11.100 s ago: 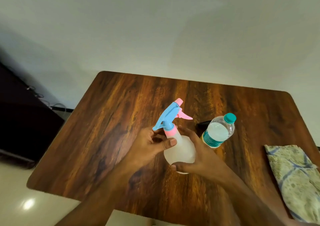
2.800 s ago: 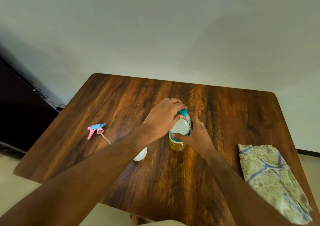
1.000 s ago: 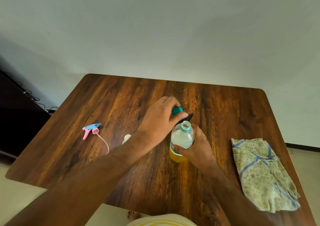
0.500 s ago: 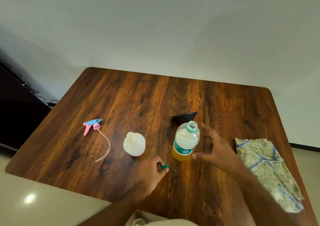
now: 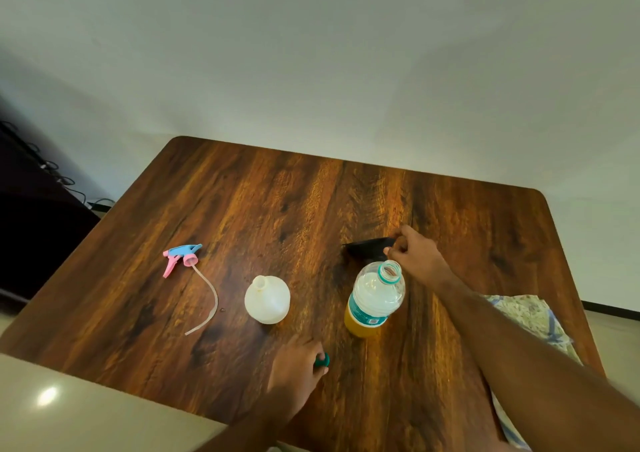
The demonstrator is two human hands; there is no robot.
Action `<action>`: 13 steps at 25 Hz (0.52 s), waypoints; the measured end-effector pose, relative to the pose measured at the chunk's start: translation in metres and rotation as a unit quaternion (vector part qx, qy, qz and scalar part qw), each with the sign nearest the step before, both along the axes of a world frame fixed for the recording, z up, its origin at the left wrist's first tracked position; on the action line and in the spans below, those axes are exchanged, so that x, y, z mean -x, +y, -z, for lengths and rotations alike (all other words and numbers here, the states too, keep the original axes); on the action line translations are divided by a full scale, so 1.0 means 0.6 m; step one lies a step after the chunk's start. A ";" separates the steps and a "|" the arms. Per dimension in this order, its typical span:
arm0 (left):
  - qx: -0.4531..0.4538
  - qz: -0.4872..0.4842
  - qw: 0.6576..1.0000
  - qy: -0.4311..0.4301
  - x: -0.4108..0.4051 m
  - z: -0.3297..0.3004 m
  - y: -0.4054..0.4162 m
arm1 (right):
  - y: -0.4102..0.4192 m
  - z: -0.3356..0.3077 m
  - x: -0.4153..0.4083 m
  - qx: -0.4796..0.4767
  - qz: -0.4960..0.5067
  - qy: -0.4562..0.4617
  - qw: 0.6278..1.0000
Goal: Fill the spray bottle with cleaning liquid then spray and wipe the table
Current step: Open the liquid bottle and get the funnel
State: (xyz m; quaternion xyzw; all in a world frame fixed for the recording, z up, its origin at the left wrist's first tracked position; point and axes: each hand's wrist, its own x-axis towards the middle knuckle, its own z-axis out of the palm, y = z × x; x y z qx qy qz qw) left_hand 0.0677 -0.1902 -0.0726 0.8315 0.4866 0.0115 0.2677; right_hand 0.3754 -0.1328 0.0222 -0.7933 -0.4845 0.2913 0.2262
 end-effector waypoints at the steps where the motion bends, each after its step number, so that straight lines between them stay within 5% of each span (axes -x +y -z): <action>1: 0.005 0.000 1.000 -0.002 0.002 0.001 0.001 | 0.011 0.007 0.000 0.009 -0.003 -0.009 1.000; 13: 0.025 -0.122 0.985 -0.122 0.048 -0.063 -0.012 | 0.060 0.043 -0.003 0.008 0.006 -0.016 1.000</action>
